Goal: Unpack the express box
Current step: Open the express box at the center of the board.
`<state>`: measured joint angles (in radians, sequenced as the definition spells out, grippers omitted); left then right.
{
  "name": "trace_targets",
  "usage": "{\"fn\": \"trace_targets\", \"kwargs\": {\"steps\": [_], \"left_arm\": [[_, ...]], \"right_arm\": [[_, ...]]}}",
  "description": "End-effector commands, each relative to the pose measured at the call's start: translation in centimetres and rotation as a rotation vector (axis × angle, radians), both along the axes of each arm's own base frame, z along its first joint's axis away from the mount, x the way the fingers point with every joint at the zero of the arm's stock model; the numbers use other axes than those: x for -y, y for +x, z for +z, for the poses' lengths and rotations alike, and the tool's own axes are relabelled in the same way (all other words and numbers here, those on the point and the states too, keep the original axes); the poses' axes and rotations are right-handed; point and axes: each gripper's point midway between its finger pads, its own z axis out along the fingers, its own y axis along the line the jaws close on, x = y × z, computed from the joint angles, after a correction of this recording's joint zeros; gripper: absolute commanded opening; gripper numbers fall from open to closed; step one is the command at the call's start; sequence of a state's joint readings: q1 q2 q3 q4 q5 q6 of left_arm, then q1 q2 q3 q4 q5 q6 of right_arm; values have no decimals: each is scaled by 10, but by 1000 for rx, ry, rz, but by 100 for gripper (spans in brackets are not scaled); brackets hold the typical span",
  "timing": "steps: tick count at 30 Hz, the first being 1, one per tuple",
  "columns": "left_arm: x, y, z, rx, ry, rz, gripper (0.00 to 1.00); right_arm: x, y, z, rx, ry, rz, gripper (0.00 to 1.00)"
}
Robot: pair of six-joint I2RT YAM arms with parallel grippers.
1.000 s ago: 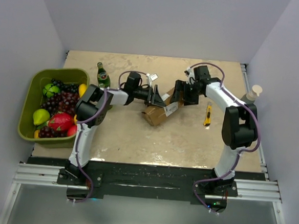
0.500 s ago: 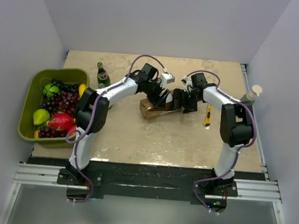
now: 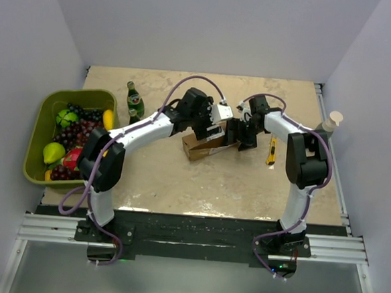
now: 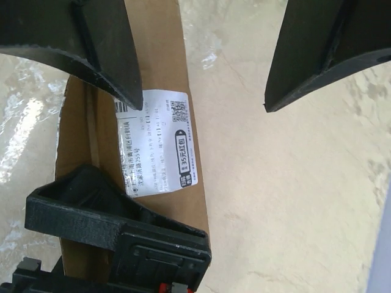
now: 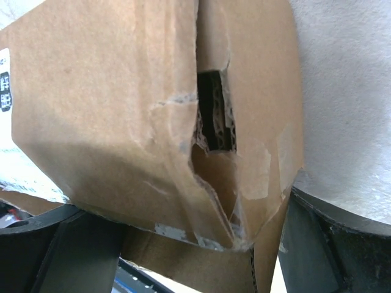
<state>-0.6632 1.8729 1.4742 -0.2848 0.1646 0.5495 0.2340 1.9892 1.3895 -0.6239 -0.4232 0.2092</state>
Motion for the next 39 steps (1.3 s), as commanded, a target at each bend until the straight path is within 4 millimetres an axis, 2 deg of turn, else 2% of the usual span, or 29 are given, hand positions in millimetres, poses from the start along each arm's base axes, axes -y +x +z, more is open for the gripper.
{"fn": "trace_targets", "kwargs": {"steps": [1, 3, 4, 5, 10, 13, 14, 19, 21, 23, 26, 30, 32, 34, 37, 38, 39], "left_arm": [[6, 1, 23, 77, -32, -81, 83], [13, -12, 17, -7, -55, -122, 84], [18, -15, 23, -29, -78, -133, 84], [25, -25, 21, -76, -100, -176, 83], [24, -52, 8, -201, -110, -173, 83], [20, -45, -3, -190, -76, -109, 84], [15, -42, -19, -215, -31, -86, 83], [13, -26, -37, -184, 20, -51, 74], [13, -24, -41, -175, 36, -55, 66], [13, -24, -46, -158, 66, -78, 53], [14, -25, -46, -95, 119, -108, 46], [11, -26, -48, -21, 196, -141, 49], [13, -29, -49, 7, 227, -158, 61], [11, -37, -61, 1, 272, -168, 62], [14, -43, -70, -50, 256, -177, 45], [13, -47, -73, -85, 251, -168, 28], [17, -44, -67, -87, 231, -160, 24]], "right_arm": [[0, 0, -1, -49, 2, -36, 89], [-2, 0, 0, -53, 16, -46, 90], [-3, 1, 1, -52, 21, -50, 90], [-3, 1, 1, -52, 24, -53, 90], [-5, 5, -1, -50, 28, -51, 91], [-6, 7, 1, -45, 33, -49, 91], [-7, 7, 2, -47, 39, -53, 91], [-9, 4, 4, -58, 52, -56, 91], [-10, 1, 4, -68, 59, -59, 91], [-12, -4, 4, -89, 79, -73, 91], [-14, -7, 3, -106, 91, -86, 91], [-15, -9, 1, -118, 97, -85, 91], [-16, -8, 3, -119, 105, -92, 92], [-19, -8, 4, -124, 117, -92, 92], [-18, -10, 3, -128, 115, -93, 92], [-17, -10, 2, -131, 113, -95, 92], [-17, -11, 1, -133, 112, -92, 92]]}}
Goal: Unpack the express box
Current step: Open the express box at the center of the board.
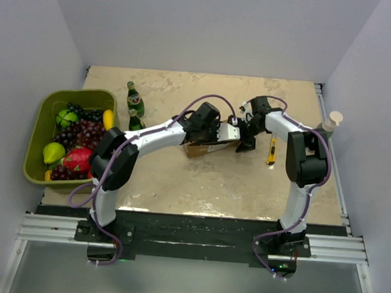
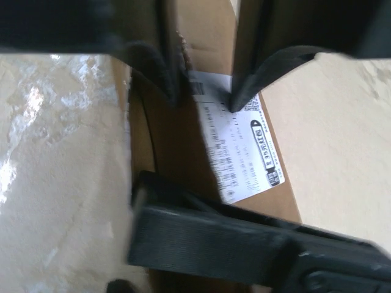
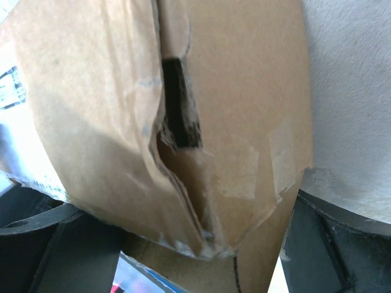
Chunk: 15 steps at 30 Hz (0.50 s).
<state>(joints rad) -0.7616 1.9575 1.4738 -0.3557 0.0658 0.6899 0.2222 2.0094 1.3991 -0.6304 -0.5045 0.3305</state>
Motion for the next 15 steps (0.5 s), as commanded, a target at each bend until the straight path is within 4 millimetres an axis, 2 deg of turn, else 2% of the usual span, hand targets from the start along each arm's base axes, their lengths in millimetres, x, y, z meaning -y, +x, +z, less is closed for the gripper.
{"fn": "trace_targets", "kwargs": {"steps": [1, 2, 3, 6, 8, 10, 11, 15], "left_arm": [[3, -17, -15, -121, -8, -22, 23], [5, -16, -11, -158, -50, 12, 19], [11, -9, 2, -167, -100, 26, 17], [10, -2, 12, -284, -206, 81, 11], [1, 1, 9, -390, -278, 135, 6], [-9, 5, -1, -477, -322, 166, 3], [-12, 3, -4, -523, -347, 180, 0], [-14, -7, -7, -683, -452, 185, 0]], "right_arm": [[-4, -8, -3, -37, 17, 1, 92], [-3, -9, -4, -37, 11, 4, 92], [-2, -9, -5, -36, 3, 9, 92], [6, -12, -12, -29, -41, 34, 92], [10, -17, -15, -31, -61, 46, 92], [12, -18, -17, -26, -72, 54, 92], [13, -20, -18, -25, -79, 59, 93], [25, -24, -24, -7, -139, 85, 93]]}}
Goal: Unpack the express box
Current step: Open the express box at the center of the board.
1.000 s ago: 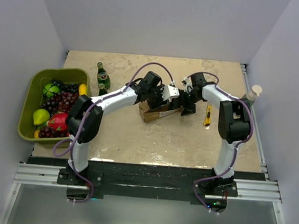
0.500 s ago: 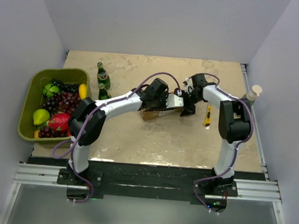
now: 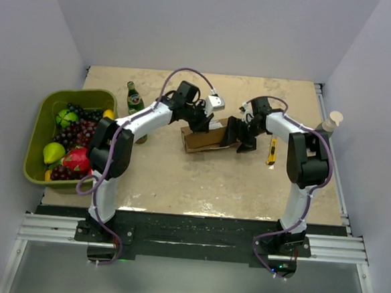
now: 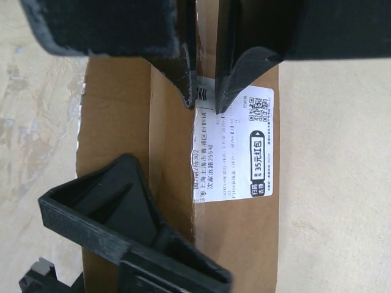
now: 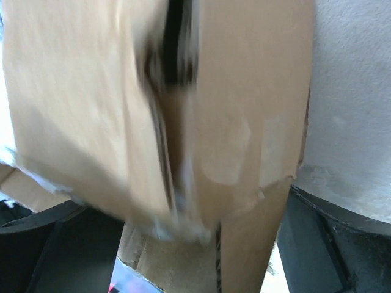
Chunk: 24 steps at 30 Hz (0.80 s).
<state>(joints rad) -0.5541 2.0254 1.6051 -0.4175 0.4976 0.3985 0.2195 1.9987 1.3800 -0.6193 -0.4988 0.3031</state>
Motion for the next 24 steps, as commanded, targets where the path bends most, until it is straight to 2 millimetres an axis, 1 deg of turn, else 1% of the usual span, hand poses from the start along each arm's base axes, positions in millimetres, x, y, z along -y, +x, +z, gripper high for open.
{"fn": "trace_targets", "kwargs": {"steps": [1, 2, 3, 4, 5, 6, 7, 8, 9, 10, 11, 12, 13, 14, 15, 17, 19, 20, 22, 23, 24], "left_arm": [[-5, -26, -20, -319, -140, 42, 0], [-6, -30, -24, -360, -147, 62, 0], [-3, -34, -22, -383, -173, 47, 0], [-2, -31, -16, -389, -218, 36, 0], [0, -39, -11, -447, -271, 20, 0], [6, -51, 2, -521, -363, -53, 0], [7, -47, 6, -522, -392, -52, 0], [7, -53, 4, -563, -403, -49, 0], [9, -66, 13, -628, -454, -111, 0], [12, -58, 23, -587, -526, -152, 0], [8, -67, 18, -716, -544, -90, 0], [8, -69, 20, -726, -560, -100, 0], [7, -68, 20, -722, -574, -112, 0], [4, -74, 16, -784, -578, -87, 0], [2, -76, 15, -806, -588, -87, 0], [-3, -73, 10, -817, -599, -60, 0], [-8, -69, 3, -826, -599, -38, 0], [-9, -67, 0, -830, -599, -27, 0], [-12, -61, -9, -842, -595, 0, 0], [-12, -56, -9, -822, -595, -1, 0], [-13, -52, -17, -819, -584, 17, 0]], "right_arm": [[24, -26, -26, -27, -141, 75, 93], [25, -28, -28, -30, -148, 74, 93], [26, -30, -27, -27, -151, 76, 93], [27, -33, -28, -29, -156, 80, 93], [28, -33, -29, -29, -158, 77, 94], [29, -33, -27, -26, -160, 80, 94], [29, -31, -26, -16, -163, 84, 94], [29, -30, -25, -11, -165, 86, 94], [28, -28, -23, -3, -163, 88, 94], [27, -23, -20, 14, -161, 94, 94], [28, -19, -18, 27, -166, 93, 94], [29, -16, -17, 38, -173, 98, 94], [29, -10, -12, 60, -180, 106, 94], [31, -9, -9, 70, -193, 115, 94], [33, -7, -6, 81, -200, 122, 94], [35, -2, 7, 124, -208, 159, 94], [36, -4, 18, 153, -210, 201, 94], [36, -4, 28, 181, -207, 205, 95], [40, -11, 31, 182, -225, 213, 96], [42, -14, 33, 184, -232, 211, 98], [46, -15, 41, 219, -245, 235, 99]]}}
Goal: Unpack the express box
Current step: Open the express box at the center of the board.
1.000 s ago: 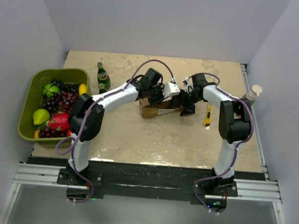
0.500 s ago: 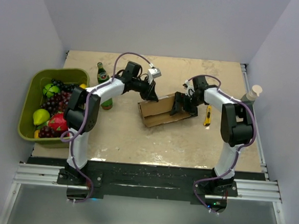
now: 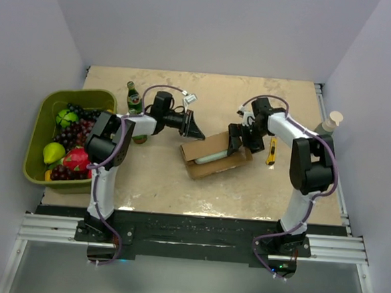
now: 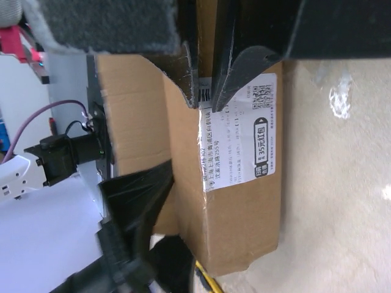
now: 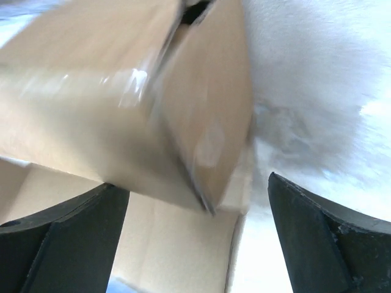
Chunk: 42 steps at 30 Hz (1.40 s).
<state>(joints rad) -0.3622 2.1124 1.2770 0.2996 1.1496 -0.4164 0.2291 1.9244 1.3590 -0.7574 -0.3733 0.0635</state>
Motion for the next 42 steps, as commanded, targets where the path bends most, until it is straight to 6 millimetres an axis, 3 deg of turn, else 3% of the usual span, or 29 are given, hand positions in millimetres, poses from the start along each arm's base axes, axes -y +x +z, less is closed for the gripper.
{"fn": "trace_targets", "kwargs": {"steps": [1, 3, 8, 12, 14, 15, 17, 18, 20, 22, 23, 27, 29, 37, 42], "left_arm": [[-3, -21, -16, -170, -6, -83, 0], [-3, -14, -22, -144, 6, -75, 0], [-6, -9, -40, -133, 52, -65, 0], [-6, -2, -38, -91, 86, -52, 0], [-6, 6, -25, -22, 95, -57, 0], [-8, 6, -22, 3, 131, -54, 26], [-6, 21, 19, 287, 145, -91, 90], [-7, 22, 22, 337, 227, -78, 100], [-11, 28, 54, 530, 282, -62, 100], [-18, 19, 45, 644, 376, -82, 100], [-22, 12, 54, 705, 402, -94, 100], [-26, -32, 20, 759, 541, -259, 100], [-27, -41, 5, 768, 598, -316, 100], [-37, -40, -30, 794, 772, -331, 100], [-38, -29, -32, 826, 833, -284, 100]], "right_arm": [[17, 3, 36, 156, -67, 74, 99], [21, -3, 47, 195, -77, 101, 99], [38, -29, 33, 189, -140, 146, 99], [44, -36, 33, 218, -159, 175, 99], [47, -41, 37, 239, -174, 187, 99], [49, -43, 38, 242, -181, 193, 99], [51, -45, 40, 255, -183, 191, 99], [49, -43, 42, 269, -173, 185, 99], [46, -44, 42, 280, -156, 175, 99], [42, -43, 40, 292, -130, 163, 99], [40, -42, 40, 300, -126, 158, 99], [41, -40, 40, 313, -124, 148, 99], [41, -39, 40, 316, -124, 148, 99], [37, -40, 44, 331, -106, 139, 99], [38, -39, 47, 347, -103, 130, 99]]}}
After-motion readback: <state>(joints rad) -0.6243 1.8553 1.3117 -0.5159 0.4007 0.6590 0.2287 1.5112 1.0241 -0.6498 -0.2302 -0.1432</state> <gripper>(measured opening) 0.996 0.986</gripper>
